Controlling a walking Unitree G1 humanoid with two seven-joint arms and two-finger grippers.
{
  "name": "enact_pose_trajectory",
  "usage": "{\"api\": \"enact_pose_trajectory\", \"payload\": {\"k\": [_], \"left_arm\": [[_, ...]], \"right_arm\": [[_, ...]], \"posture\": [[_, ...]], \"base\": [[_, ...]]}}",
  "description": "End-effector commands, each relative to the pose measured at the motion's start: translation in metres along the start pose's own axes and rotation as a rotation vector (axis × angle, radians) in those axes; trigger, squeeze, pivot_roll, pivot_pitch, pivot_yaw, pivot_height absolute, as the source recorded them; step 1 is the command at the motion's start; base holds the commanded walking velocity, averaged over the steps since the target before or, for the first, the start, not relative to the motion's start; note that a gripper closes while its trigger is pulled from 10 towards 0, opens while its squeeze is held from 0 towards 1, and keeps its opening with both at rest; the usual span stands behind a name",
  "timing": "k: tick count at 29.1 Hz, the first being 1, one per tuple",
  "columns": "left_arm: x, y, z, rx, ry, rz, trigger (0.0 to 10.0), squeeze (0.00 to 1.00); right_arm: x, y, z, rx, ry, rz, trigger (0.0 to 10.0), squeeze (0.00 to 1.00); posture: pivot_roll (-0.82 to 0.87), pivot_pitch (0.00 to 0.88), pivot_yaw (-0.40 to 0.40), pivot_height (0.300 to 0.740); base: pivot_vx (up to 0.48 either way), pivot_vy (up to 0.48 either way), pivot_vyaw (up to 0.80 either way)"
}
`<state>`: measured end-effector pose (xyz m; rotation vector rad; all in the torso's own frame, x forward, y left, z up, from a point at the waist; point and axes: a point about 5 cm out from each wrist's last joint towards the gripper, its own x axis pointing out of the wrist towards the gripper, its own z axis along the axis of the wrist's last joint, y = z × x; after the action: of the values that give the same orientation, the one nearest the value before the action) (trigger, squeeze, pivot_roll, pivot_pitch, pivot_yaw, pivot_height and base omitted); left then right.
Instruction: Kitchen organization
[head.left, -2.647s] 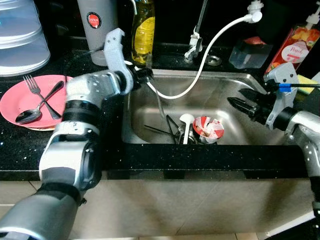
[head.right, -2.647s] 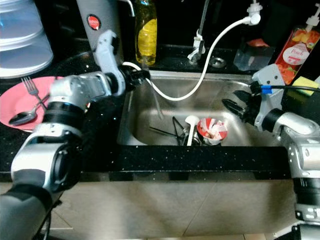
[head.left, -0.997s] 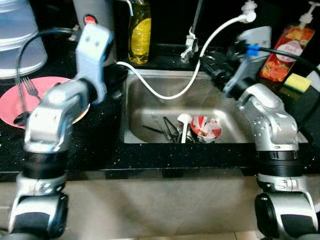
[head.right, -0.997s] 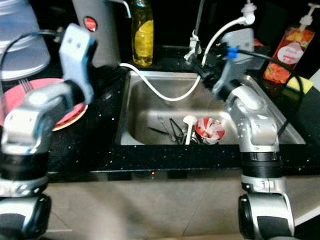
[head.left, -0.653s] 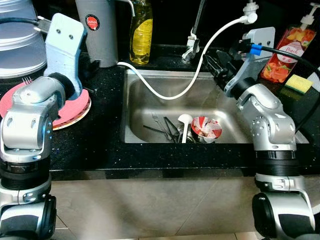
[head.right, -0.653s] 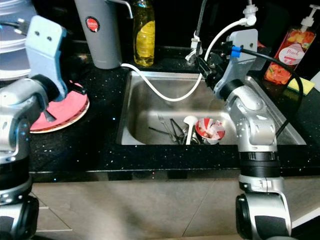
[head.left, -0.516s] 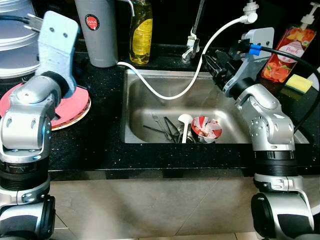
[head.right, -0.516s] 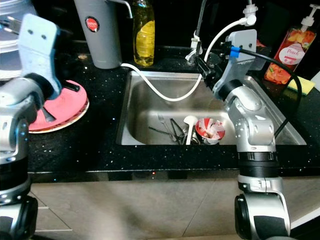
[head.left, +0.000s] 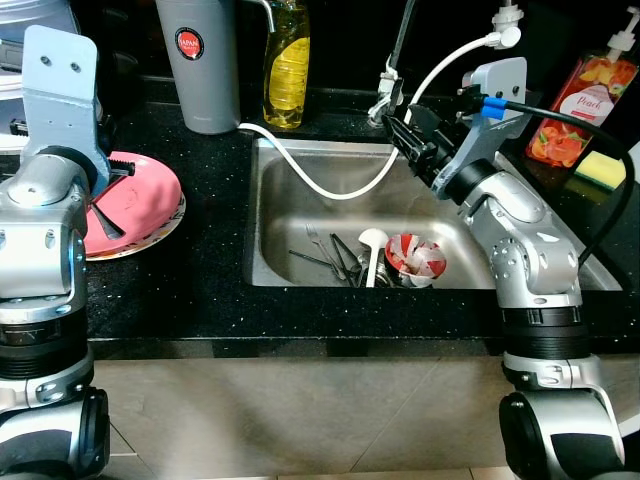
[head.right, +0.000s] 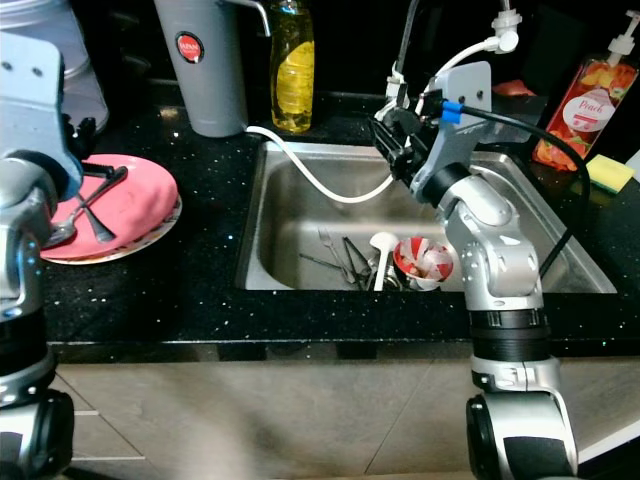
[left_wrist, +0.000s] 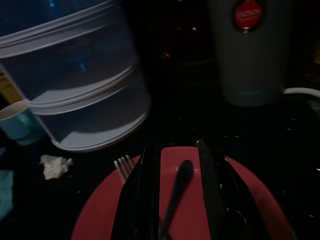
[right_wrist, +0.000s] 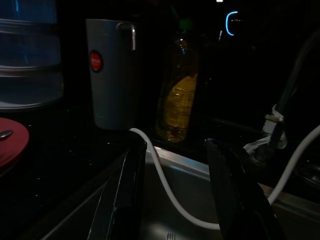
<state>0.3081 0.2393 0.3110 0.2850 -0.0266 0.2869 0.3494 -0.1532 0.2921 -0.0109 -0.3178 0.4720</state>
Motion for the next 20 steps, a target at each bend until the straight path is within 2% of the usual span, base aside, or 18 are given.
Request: {"api": "enact_pose_trajectory", "payload": {"k": [1,6,14,20], "left_arm": [[-0.001,0.005,-0.007,-0.015,0.029,0.055,10.0,0.00],[0.004,0.015,-0.017,-0.077,0.087,0.126,10.0,0.00],[0.007,0.010,-0.018,-0.099,0.093,0.116,10.0,0.00],[0.007,0.010,-0.016,-0.118,0.085,0.120,10.0,0.00]], "right_arm": [[0.002,0.002,0.000,0.000,-0.002,0.014,10.0,0.00],[-0.002,0.004,0.000,0.009,-0.010,0.012,10.0,0.00],[-0.005,0.003,-0.002,0.013,-0.009,-0.005,10.0,0.00],[0.000,0.005,-0.001,0.022,-0.024,0.002,10.0,0.00]], "posture": [[0.26,0.000,-0.078,0.740],[0.25,0.000,-0.062,0.740],[0.25,0.000,-0.057,0.740],[0.26,0.000,-0.064,0.740]], "base": [[0.000,0.000,0.00],[0.000,0.000,0.00],[0.000,0.000,0.00],[0.000,0.000,0.00]]}}
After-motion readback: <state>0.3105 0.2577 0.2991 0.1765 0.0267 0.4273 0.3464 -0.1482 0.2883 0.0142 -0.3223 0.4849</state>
